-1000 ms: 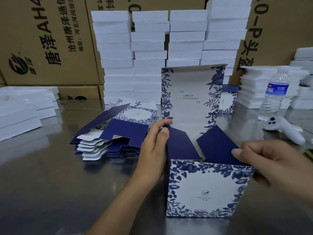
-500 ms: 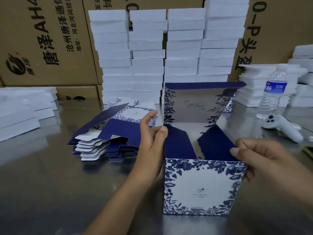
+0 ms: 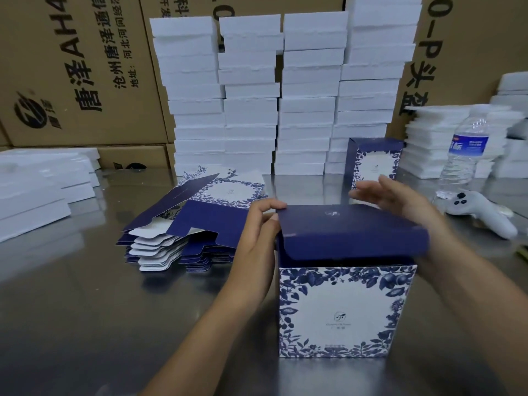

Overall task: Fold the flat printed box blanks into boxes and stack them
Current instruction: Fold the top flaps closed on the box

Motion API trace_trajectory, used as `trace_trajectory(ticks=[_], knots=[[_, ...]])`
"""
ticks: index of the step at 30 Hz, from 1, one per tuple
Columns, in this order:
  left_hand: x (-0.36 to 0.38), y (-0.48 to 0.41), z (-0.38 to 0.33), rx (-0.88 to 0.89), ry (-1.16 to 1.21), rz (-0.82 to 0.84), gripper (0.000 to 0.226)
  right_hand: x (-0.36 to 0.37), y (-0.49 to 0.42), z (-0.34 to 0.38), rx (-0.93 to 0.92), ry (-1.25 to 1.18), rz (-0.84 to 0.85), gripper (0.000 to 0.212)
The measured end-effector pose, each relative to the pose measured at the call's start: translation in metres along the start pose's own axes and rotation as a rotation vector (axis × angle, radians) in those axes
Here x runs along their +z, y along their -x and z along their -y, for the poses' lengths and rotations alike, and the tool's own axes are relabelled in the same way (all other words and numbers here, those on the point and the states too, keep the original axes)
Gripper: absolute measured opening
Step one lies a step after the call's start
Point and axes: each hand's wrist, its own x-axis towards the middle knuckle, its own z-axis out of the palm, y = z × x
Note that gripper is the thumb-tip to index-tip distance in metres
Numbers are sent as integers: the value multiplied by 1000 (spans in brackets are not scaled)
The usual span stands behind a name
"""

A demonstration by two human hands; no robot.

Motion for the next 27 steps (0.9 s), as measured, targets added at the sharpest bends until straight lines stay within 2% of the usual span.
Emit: trace_trajectory(ticks=[2,7,9,11,14,19,23,27], knots=[[-1,-1,1,-23,9,-1,22,5,-6,6,46,-36,93,29],[-3,-2,5,-2,11,-13,16,20,-7,15,153,287,151,23],[-4,-2,5,14,23,-7,11,26,-8,18,87,471,112,19],[-4,-3,4,2,45,-10,15,32,-10,17,-23,655,82,13],[-4,-2,2,-16,78,-10,17,36,-10,12,-53,824,110,19],[-5,-3,0,-68,82,-17,20,37,-5,13,3,819,119,23],[-3,-12,-6,-228,91,-70,22,39,-2,14,27,755,124,22],[1,-31,-19,-341,-89,36,12,39,0,16,17,769,153,20]])
